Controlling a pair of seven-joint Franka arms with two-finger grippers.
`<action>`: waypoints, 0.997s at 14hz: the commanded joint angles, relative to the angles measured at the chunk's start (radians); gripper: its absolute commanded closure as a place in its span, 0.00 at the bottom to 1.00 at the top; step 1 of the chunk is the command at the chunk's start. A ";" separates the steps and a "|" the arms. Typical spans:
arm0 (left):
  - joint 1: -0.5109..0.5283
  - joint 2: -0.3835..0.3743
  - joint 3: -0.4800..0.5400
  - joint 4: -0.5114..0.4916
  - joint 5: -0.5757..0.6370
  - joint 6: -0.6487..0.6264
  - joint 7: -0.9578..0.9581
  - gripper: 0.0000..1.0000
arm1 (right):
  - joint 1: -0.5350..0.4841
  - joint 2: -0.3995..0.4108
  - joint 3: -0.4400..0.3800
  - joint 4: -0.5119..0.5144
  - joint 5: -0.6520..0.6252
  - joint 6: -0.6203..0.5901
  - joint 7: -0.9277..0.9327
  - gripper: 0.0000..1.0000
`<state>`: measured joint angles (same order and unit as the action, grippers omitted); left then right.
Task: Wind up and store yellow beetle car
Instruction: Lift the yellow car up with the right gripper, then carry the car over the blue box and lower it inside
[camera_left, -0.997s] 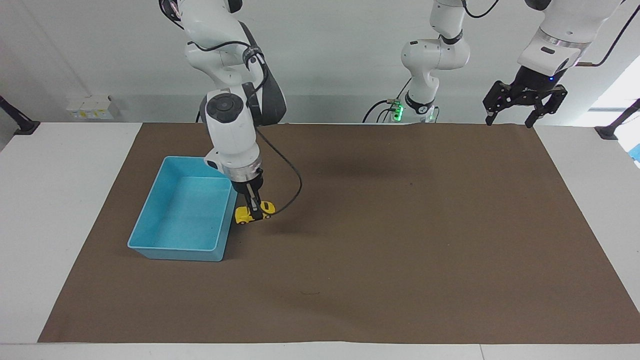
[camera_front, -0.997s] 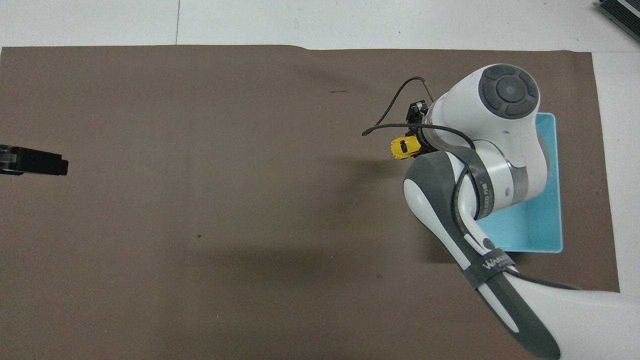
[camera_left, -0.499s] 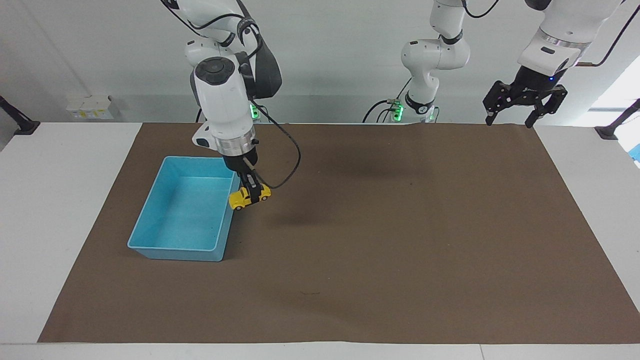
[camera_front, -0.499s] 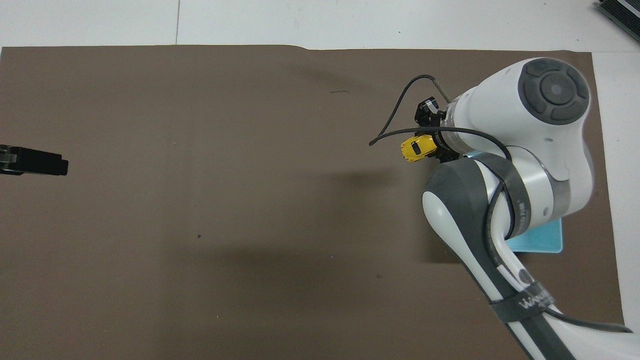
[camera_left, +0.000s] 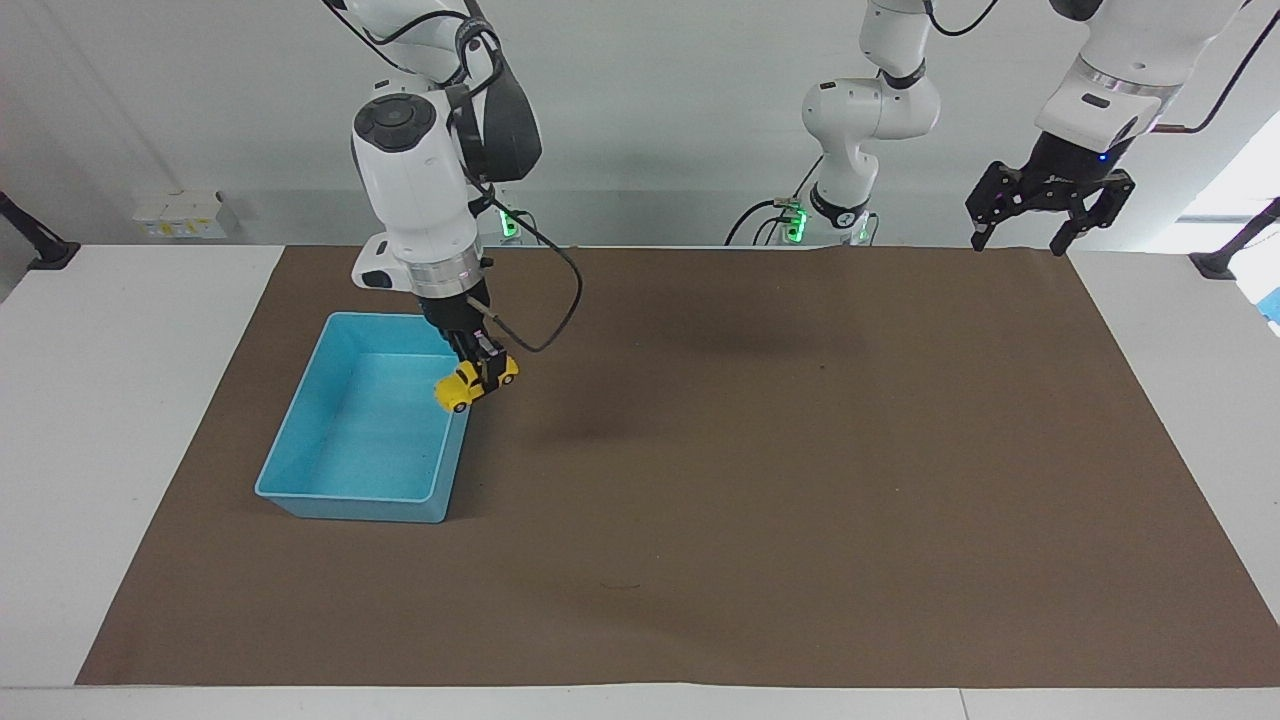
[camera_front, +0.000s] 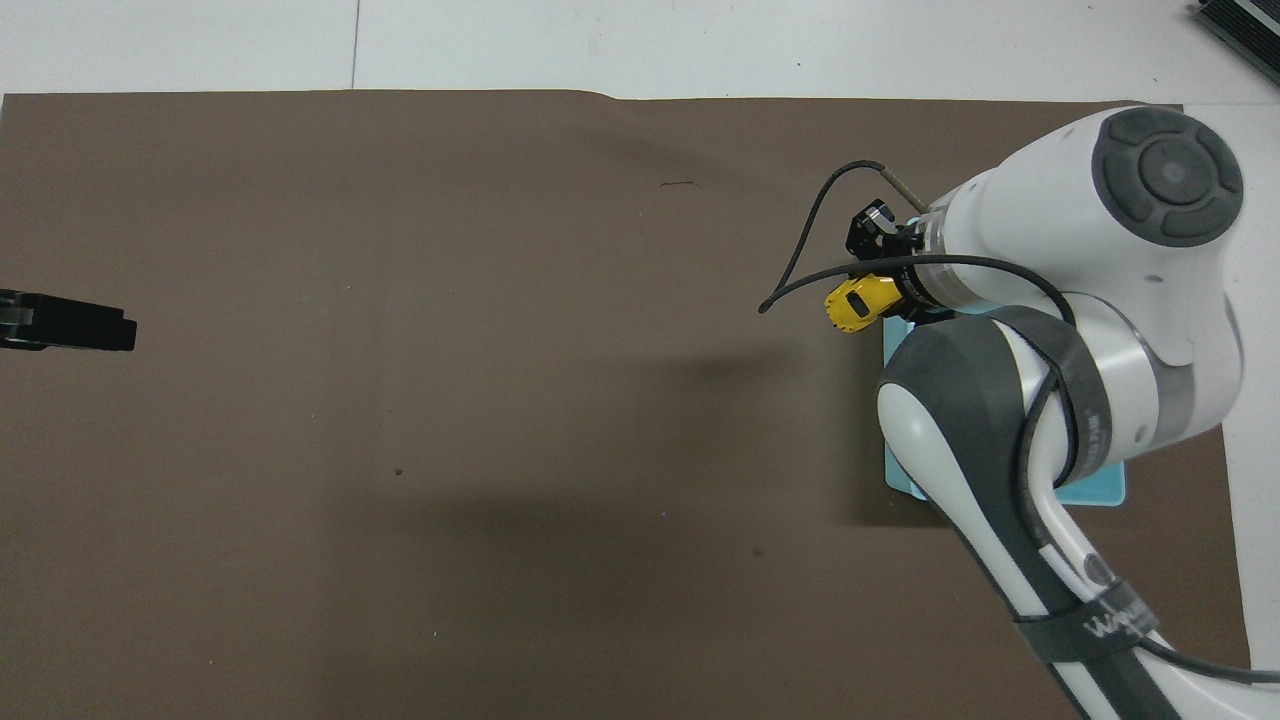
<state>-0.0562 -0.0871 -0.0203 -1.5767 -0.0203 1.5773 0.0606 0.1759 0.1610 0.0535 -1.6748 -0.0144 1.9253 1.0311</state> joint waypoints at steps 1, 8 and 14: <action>0.013 -0.020 -0.006 -0.017 -0.010 -0.008 0.015 0.00 | -0.053 -0.026 0.005 -0.013 0.048 -0.035 -0.149 1.00; 0.013 -0.020 -0.006 -0.017 -0.010 -0.008 0.015 0.00 | -0.177 -0.052 0.002 -0.014 0.086 -0.100 -0.537 1.00; 0.013 -0.020 -0.006 -0.017 -0.010 -0.008 0.015 0.00 | -0.249 -0.070 -0.001 -0.025 0.064 -0.164 -0.883 1.00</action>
<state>-0.0562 -0.0871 -0.0203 -1.5767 -0.0203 1.5772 0.0606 -0.0526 0.1225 0.0464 -1.6751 0.0528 1.7817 0.2505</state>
